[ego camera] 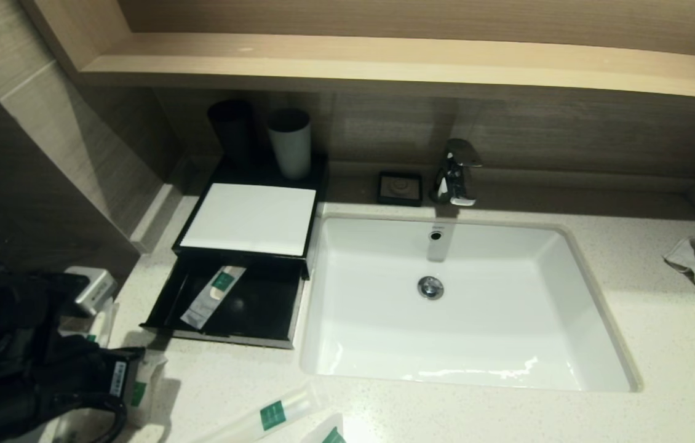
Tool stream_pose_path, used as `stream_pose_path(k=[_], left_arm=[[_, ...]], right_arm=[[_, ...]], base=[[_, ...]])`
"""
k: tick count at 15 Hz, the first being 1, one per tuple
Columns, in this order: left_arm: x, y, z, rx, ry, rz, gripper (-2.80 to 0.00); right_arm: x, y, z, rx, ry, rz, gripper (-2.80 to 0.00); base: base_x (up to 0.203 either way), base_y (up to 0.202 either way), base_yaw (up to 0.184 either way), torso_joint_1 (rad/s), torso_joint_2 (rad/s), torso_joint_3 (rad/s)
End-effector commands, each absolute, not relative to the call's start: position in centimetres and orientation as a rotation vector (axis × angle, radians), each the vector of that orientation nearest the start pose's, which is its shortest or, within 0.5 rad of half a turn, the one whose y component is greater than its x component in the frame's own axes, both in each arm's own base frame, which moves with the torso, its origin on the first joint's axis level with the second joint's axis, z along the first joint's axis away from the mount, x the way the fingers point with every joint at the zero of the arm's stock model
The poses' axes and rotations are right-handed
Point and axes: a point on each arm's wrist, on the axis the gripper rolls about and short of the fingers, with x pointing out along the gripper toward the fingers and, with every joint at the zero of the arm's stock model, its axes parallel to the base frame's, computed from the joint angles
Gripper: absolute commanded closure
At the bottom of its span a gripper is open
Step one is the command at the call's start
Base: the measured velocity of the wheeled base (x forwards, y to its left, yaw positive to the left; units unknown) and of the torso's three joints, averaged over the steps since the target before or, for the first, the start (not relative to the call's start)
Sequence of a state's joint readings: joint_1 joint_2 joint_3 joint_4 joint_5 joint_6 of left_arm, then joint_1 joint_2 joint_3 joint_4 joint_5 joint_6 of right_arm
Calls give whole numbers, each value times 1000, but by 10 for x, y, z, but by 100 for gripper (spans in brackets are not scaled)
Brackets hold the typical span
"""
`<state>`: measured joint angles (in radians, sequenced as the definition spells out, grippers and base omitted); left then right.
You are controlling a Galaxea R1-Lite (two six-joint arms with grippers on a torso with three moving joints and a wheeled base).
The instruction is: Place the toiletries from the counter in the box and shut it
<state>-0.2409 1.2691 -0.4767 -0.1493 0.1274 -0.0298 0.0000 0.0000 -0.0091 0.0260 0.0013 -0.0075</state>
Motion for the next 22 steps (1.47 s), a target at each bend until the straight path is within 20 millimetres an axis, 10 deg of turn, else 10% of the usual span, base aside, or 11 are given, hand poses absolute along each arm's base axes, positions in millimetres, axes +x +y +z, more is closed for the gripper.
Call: stream_pose_path(k=[1, 22], left_arm=[[165, -37, 154, 90, 634, -97, -280], [182, -30, 122, 149, 870, -50, -280]], right_arm=[[-24, 0, 75, -8, 17, 2, 0], [-24, 0, 75, -8, 17, 1, 0]], base=[[0, 0, 0, 0, 0, 0], [0, 0, 0, 0, 0, 0]])
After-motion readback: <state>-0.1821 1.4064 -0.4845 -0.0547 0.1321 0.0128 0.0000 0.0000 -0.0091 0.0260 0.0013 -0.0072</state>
